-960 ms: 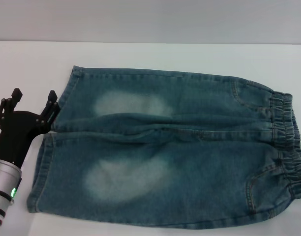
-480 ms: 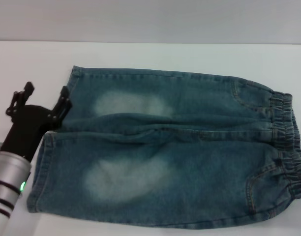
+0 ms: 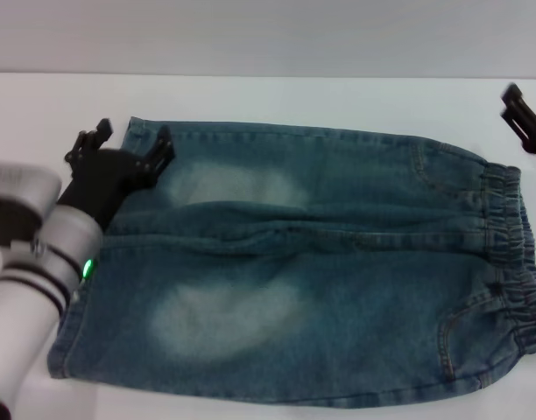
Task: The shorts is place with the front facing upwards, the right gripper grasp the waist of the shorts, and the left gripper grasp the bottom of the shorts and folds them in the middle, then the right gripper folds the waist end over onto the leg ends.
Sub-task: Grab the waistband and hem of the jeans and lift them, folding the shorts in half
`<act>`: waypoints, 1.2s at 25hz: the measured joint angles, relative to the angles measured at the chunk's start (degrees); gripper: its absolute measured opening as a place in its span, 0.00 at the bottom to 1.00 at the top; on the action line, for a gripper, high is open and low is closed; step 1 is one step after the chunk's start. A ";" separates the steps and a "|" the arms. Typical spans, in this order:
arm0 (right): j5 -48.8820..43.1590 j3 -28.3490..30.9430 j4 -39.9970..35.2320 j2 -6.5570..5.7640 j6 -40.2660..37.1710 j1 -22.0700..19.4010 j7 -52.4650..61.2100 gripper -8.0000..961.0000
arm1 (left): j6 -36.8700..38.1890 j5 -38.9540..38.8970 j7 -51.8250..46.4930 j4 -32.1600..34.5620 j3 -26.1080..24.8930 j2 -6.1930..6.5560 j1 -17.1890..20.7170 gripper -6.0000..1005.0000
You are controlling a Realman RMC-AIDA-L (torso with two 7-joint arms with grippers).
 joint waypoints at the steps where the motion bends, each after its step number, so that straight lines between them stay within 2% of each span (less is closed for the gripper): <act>1: -0.02 0.32 2.28 -1.36 1.32 0.46 -0.03 0.82 | -7.07 0.13 0.89 -4.69 -2.87 0.68 0.62 0.84; 2: -0.05 0.86 4.54 -2.66 3.17 0.67 -0.03 0.82 | -13.47 0.46 1.80 -8.43 -5.66 1.00 1.43 0.84; 4: -0.22 2.88 9.02 -5.27 8.79 1.18 -0.02 0.82 | -20.35 1.09 2.94 -12.28 -8.98 1.00 2.27 0.84; 5: -0.57 4.80 11.21 -6.56 12.95 1.44 -0.04 0.82 | -20.35 1.09 2.94 -12.28 -8.98 1.00 2.27 0.84; 6: -1.23 6.88 13.33 -7.59 17.60 1.65 -0.12 0.82 | -27.32 2.17 4.27 -16.29 -13.28 0.50 3.54 0.84; 7: -2.76 9.77 15.45 -8.56 23.75 1.66 -0.14 0.82 | -29.74 2.80 4.64 -18.35 -15.23 0.11 4.43 0.84; 8: -4.46 12.68 17.38 -9.26 29.40 1.49 -0.14 0.82 | -32.86 3.78 5.09 -21.04 -17.22 -0.36 5.69 0.84; 10: -9.72 21.53 22.16 -10.19 44.19 0.28 -0.16 0.82 | -34.34 4.27 5.39 -22.58 -18.21 -0.55 6.41 0.84; 12: -15.72 30.79 26.86 -10.01 58.47 -1.77 -0.21 0.82 | -41.80 5.23 6.62 -28.65 -21.80 -0.89 8.55 0.84; 14: -22.85 42.04 33.19 -8.39 73.74 -5.12 -1.21 0.82 | -46.44 5.25 7.18 -31.08 -23.75 -0.89 9.04 0.84; 16: -28.16 51.62 39.72 -5.86 85.81 -7.96 -4.17 0.82 | -49.89 5.26 7.66 -32.50 -25.21 -0.90 9.35 0.84; 18: -32.78 62.46 47.00 -1.63 98.62 -11.18 -9.61 0.82 | -54.08 5.27 7.93 -34.10 -26.57 -0.91 9.94 0.84; 20: -36.02 72.95 53.07 3.47 109.70 -13.74 -15.85 0.82 | -59.07 5.46 7.94 -35.84 -27.70 -0.90 10.44 0.84; 22: -38.76 81.67 57.57 8.30 117.16 -15.16 -20.83 0.82 | -66.71 6.61 7.77 -38.33 -29.51 -0.94 10.96 0.84; 23: -40.18 85.10 59.66 10.29 120.34 -15.59 -22.60 0.82 | -69.89 7.35 7.54 -39.83 -30.21 -1.00 11.29 0.84; 24: -41.15 87.41 61.12 11.50 122.80 -15.96 -23.71 0.82 | -72.33 8.00 7.14 -41.08 -30.51 -1.04 11.75 0.84; 25: -41.77 89.00 62.38 12.19 124.82 -16.30 -24.36 0.82 | -74.65 8.63 6.66 -42.66 -30.73 -1.07 12.33 0.84; 30: -41.87 90.56 62.62 12.23 128.55 -17.08 -24.79 0.82 | -78.93 11.12 4.70 -46.25 -31.40 -1.07 13.97 0.84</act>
